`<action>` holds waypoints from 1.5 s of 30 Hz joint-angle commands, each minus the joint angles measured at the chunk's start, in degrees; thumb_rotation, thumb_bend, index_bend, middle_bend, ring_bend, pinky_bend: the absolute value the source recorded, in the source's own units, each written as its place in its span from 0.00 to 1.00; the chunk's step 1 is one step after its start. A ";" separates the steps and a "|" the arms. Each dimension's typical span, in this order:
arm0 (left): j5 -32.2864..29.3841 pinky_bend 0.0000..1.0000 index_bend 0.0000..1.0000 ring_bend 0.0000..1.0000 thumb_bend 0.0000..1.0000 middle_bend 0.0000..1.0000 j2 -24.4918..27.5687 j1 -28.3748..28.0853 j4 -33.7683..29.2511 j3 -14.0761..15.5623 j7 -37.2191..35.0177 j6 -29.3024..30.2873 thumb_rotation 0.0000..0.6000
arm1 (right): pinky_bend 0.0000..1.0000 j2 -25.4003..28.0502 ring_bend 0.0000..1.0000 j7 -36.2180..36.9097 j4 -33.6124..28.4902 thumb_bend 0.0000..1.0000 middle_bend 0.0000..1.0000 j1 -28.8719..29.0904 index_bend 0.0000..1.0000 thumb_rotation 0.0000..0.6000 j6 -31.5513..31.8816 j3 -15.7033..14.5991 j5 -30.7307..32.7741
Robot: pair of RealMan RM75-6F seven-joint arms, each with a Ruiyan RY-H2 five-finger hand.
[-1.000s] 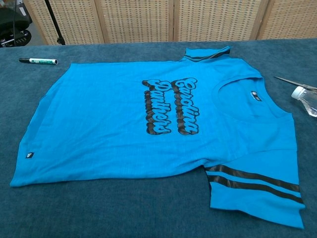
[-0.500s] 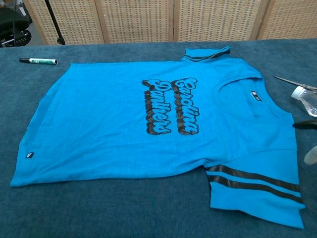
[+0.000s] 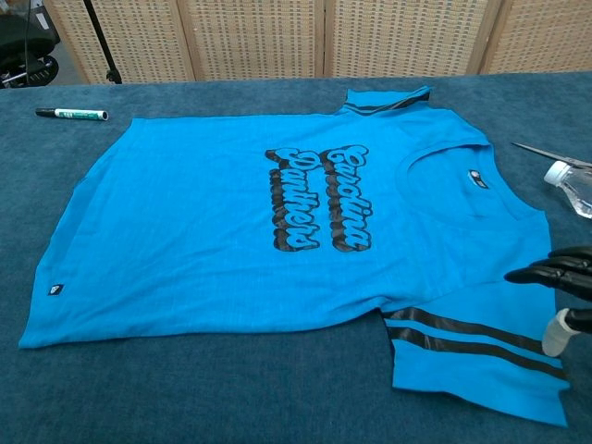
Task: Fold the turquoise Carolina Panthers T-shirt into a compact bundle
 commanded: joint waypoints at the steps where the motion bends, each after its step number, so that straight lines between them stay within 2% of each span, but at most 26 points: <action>1: 0.00 0.00 0.00 0.00 0.10 0.00 0.10 0.02 -0.09 -0.01 -0.06 0.03 1.00 | 0.00 -0.65 0.00 -0.96 -0.40 0.00 0.05 0.38 0.35 1.00 -0.73 -0.08 0.25; 22: -0.56 0.00 0.00 0.00 0.10 0.00 0.14 -0.20 -0.01 -0.11 -0.11 -0.77 1.00 | 0.00 -4.78 0.00 -6.40 0.21 0.00 0.05 1.99 0.35 1.00 -4.31 0.15 3.49; 35: -0.87 0.00 0.00 0.00 0.10 0.00 0.09 -0.33 0.04 -0.19 -0.07 -1.16 1.00 | 0.00 -6.39 0.00 -5.89 0.23 0.05 0.06 2.94 0.35 1.00 -4.59 0.15 4.94; 45: -0.92 0.00 0.00 0.00 0.10 0.00 0.25 -0.35 -0.04 -0.16 -0.28 -1.32 1.00 | 0.00 -5.99 0.00 -6.01 -1.46 0.05 0.06 3.59 0.35 1.00 -4.88 0.27 6.14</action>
